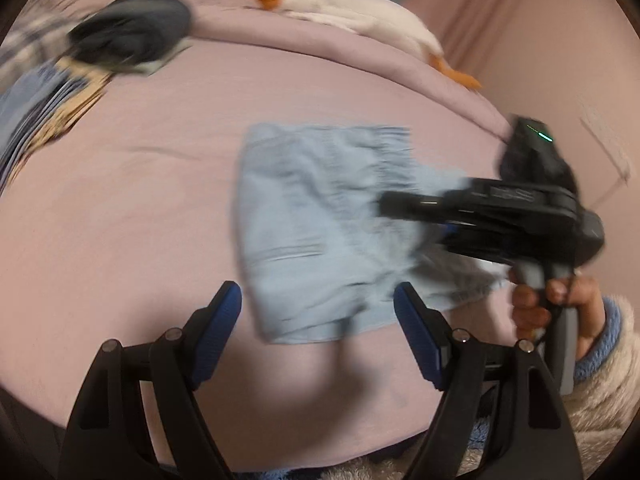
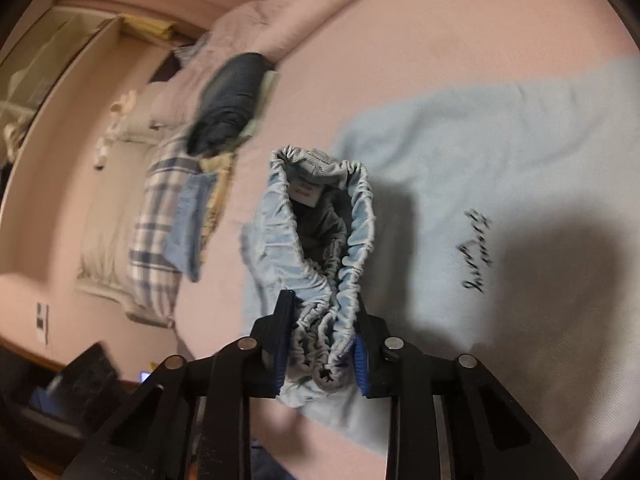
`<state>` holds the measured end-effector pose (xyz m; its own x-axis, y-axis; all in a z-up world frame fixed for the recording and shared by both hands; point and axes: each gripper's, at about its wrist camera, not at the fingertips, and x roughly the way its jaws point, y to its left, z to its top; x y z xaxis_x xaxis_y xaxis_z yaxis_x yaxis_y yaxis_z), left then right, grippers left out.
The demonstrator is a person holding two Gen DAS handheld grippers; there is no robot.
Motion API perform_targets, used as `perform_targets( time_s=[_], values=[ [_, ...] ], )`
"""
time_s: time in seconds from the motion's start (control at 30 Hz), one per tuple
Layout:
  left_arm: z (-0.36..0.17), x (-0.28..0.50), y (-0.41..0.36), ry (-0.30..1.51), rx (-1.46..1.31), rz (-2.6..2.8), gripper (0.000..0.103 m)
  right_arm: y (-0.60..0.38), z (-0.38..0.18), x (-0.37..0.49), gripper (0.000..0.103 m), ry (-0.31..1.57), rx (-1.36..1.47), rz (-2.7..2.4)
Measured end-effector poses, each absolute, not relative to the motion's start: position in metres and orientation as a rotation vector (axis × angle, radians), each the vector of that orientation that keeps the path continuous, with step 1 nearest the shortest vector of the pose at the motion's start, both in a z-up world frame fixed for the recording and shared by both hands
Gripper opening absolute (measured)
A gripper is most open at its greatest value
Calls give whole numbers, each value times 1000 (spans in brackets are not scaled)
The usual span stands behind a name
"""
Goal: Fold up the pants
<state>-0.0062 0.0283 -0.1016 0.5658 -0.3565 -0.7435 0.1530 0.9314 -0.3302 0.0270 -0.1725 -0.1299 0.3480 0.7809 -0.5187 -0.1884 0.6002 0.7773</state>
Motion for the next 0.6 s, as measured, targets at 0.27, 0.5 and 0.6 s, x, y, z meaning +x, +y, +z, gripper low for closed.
perform_targets(
  time_s=[0.27, 0.5, 0.6],
  values=[
    [-86, -9, 39, 883, -318, -301, 88, -224, -53, 5, 24, 802, 689, 780],
    [-79, -1, 22, 883, -312, -359, 88, -315, -76, -17, 24, 746, 797, 565],
    [-79, 10, 12, 893, -297, -378, 88, -331, -108, -20, 24, 797, 849, 493]
  ],
)
